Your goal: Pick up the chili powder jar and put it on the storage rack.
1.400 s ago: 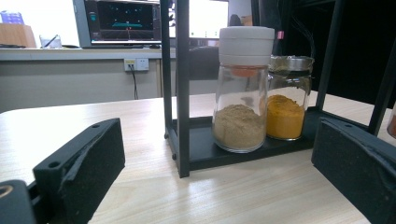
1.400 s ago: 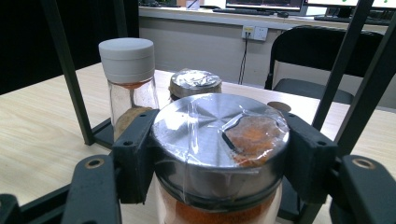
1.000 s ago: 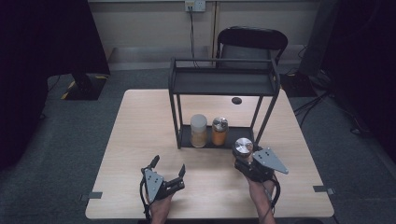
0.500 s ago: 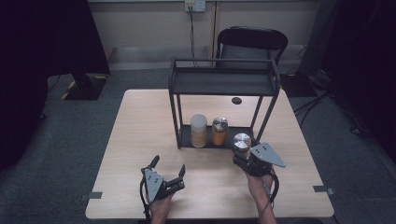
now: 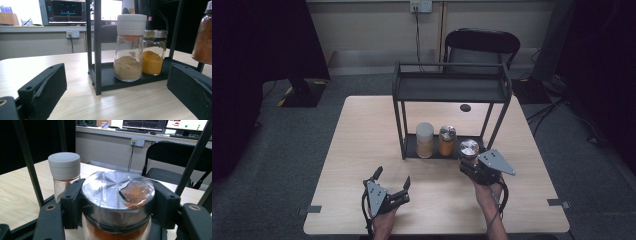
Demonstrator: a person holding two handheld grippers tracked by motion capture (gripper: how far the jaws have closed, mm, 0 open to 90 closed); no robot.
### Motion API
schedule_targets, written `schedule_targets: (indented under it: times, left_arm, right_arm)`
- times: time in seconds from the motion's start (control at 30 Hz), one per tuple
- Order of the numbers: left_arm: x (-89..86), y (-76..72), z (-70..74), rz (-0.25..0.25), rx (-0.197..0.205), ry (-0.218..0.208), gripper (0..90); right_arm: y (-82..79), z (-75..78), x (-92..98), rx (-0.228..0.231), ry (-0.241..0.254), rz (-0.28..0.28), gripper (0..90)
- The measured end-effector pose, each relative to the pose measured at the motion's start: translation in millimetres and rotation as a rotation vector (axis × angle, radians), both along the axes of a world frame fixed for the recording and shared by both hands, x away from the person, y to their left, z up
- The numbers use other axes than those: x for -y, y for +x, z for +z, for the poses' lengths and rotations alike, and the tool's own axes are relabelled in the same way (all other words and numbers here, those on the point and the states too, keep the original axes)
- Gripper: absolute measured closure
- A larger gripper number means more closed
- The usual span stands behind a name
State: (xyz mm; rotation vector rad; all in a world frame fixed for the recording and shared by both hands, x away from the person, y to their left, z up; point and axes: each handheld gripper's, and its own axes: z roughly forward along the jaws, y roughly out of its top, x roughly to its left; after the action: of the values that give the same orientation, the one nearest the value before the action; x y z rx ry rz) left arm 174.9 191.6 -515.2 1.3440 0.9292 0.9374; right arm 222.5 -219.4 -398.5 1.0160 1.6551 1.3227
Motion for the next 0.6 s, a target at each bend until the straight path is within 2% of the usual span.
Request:
schedule_targets:
  times: [0.33, 0.6]
  left_arm:
    - [-0.1, -0.1, -0.3, -0.001, 0.001, 0.0, 2.0]
    - [0.0, -0.2, -0.4, 0.0, 0.002, 0.0, 2.1]
  right_arm:
    - [8.1, 2.4, 0.1, 0.01, 0.011, -0.002, 34.9]
    - [15.7, -0.7, 3.8, -0.005, 0.025, -0.015, 35.0]
